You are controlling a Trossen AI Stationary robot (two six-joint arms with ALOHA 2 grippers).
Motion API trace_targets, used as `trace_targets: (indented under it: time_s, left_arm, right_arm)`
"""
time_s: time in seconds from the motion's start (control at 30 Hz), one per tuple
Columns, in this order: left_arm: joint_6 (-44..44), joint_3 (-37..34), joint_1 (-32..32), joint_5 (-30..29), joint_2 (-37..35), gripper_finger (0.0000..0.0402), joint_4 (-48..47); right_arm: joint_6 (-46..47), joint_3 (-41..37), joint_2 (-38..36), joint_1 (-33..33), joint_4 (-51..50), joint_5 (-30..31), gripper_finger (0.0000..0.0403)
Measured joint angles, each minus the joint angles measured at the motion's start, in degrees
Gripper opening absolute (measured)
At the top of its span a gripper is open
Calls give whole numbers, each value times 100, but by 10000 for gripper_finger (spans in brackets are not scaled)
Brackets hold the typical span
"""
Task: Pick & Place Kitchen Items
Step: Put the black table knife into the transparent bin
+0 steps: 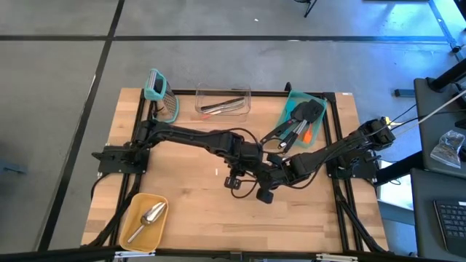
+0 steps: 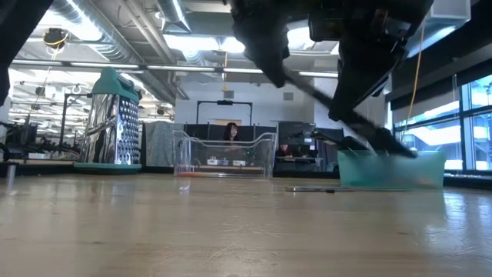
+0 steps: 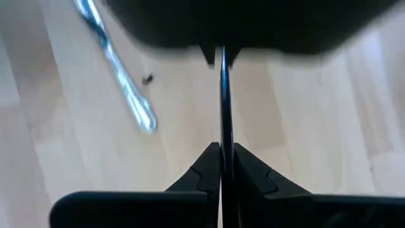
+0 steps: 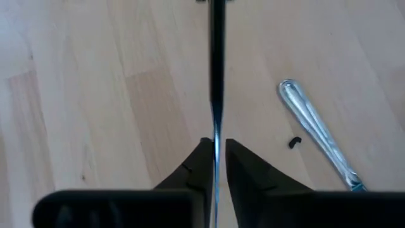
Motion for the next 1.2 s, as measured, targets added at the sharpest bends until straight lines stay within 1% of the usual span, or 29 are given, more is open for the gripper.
trace_targets:
  time_s: [0.27, 0.47, 0.57, 0.67, 0.83, 1.03, 1.13, 1.2]
  left_arm:
    - [-215, 0, -1, -460, -24, 13, -600]
    - [-356, -4, 79, -825, -105, 13, -909]
    - [-397, -4, 143, -858, -269, 13, -901]
    - [-532, -4, 223, -1075, -534, 13, -924]
    - [-710, -4, 464, -1778, -1084, 13, -1107]
    - [-898, 2, 1067, -2269, -1718, 13, -1031]
    - [-886, 2, 1473, -2500, -1813, 13, -957]
    - [-831, 2, 1777, -2457, -1818, 13, -831]
  right_arm:
    - [-1, 0, -21, 0, -95, 195, 79]
    - [-32, 0, -26, 15, -229, 296, 142]
    - [-236, 0, -74, 33, -259, 288, 171]
    - [-407, 4, -199, 74, -267, 245, 190]
    - [-620, 4, -399, 232, -251, 253, 201]
    - [-728, 4, -603, 368, -249, 331, 201]
    - [-754, 4, -612, 424, -251, 299, 201]
    - [-792, 4, -612, 459, -251, 286, 201]
